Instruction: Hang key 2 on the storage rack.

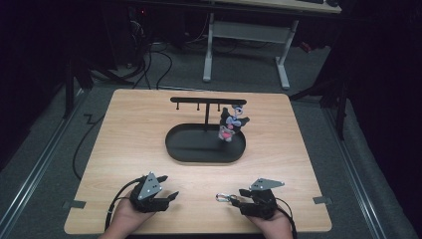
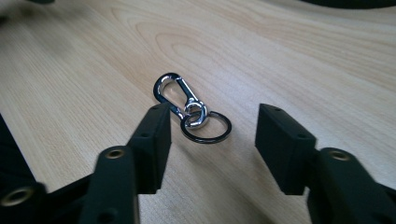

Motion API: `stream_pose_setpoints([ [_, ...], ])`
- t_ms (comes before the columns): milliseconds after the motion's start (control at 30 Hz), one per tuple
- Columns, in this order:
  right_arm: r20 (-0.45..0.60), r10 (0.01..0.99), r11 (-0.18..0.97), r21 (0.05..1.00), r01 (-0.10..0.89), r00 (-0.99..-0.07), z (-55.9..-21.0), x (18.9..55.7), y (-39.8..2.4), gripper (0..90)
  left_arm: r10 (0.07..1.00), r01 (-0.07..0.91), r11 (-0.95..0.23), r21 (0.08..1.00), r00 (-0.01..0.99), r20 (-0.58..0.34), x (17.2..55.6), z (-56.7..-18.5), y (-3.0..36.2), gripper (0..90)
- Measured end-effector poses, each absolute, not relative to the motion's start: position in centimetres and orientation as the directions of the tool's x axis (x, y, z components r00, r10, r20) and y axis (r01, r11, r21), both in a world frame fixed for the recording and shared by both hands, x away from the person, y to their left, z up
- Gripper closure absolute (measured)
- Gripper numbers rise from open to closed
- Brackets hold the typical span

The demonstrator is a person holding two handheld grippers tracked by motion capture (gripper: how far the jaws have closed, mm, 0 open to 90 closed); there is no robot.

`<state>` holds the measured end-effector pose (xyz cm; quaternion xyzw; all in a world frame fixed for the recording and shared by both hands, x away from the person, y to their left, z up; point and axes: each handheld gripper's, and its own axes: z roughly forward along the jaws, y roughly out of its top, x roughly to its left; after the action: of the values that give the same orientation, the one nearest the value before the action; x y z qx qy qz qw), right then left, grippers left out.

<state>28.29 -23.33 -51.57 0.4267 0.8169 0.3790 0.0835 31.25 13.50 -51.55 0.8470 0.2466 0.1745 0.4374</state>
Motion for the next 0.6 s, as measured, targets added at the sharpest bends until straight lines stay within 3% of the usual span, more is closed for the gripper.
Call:
stream_pose_setpoints([
  [133, 0.133, 0.765, 0.397, 0.674, 0.623, -0.631, -52.0, 28.3, -22.5, 39.1, 0.570, 0.265, -0.493, 0.828, 0.818, 0.078, 31.2, -51.5, 13.6, 34.4],
  [367, 0.076, 0.783, 0.413, 0.678, 0.607, -0.618, -52.1, 28.5, -22.1, 56.3, 0.574, 0.267, -0.492, 0.829, 0.815, 0.078, 31.2, -51.4, 13.9, 34.5],
  [600, 0.090, 0.837, 0.338, 0.691, 0.639, -0.540, -51.9, 29.8, -23.6, 62.4, 0.579, 0.272, -0.493, 0.827, 0.812, 0.078, 31.2, -51.5, 13.9, 34.5],
])
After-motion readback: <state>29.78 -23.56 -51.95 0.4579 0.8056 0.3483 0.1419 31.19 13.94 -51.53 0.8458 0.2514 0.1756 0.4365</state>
